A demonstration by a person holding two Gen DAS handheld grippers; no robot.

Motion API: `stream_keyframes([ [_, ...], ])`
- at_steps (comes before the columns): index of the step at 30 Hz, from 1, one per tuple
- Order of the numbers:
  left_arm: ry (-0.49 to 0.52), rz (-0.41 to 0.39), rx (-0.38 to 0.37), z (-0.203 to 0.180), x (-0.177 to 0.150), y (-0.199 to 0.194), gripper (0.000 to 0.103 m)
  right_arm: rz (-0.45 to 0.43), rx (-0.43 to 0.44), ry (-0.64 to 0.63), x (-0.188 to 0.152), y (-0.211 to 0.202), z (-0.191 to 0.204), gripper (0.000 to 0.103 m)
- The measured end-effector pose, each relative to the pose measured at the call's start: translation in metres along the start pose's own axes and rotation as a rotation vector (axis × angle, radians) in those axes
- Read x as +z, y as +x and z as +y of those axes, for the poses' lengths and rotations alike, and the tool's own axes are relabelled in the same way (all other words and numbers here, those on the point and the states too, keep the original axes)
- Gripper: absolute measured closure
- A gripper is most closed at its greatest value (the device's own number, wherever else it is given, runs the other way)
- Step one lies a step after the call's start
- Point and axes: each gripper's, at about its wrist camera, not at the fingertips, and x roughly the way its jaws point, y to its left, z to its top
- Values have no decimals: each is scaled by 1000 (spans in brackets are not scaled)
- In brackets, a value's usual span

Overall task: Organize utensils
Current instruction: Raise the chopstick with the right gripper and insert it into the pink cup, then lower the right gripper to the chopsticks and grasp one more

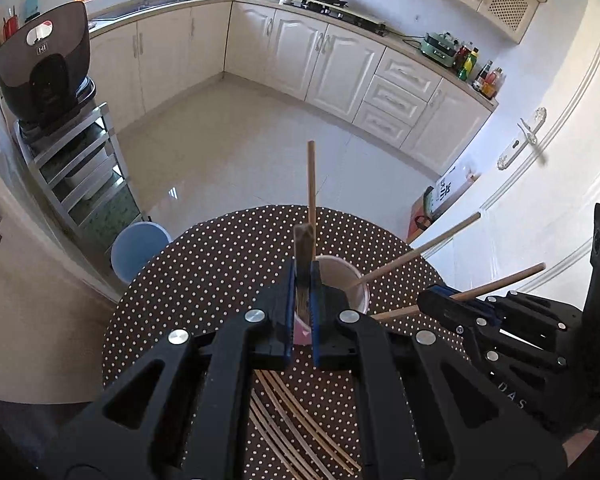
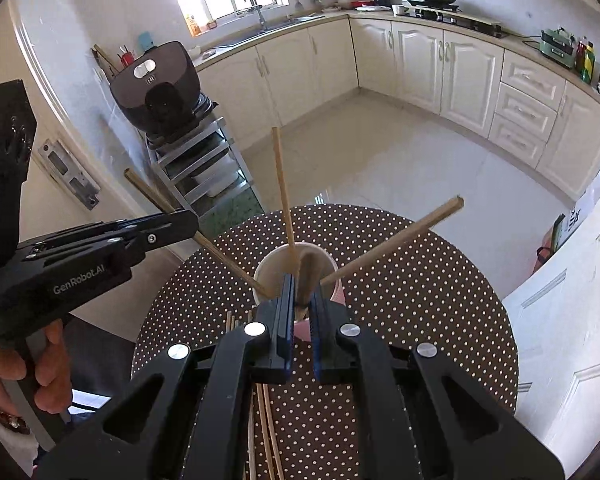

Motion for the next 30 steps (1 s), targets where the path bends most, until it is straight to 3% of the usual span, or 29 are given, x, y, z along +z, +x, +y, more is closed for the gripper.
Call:
stream_keyframes([
  [9,3,9,16,-1,-6,-15,94,-27,0,34,-7,-19,0,93],
  [12,0,-6,31,-1,-8,-24,86,-47,-1,41,-10,-30,2,89],
  [13,-6,-12,30,0,-10,-28,74,-54,-2,44,-12,-34,2,87],
  [14,-12,-19,26,1,-11,-31,55,-62,-3,47,-13,-37,3,87],
  [15,-16,-32,24,2,-12,-35,51,-66,-2,48,-13,-40,3,86],
  [24,-48,-29,6,21,-38,-53,51,-51,-9,55,-43,-46,8,85],
  [30,-119,83,39,53,-72,-31,51,31,6,48,-65,-23,12,85],
])
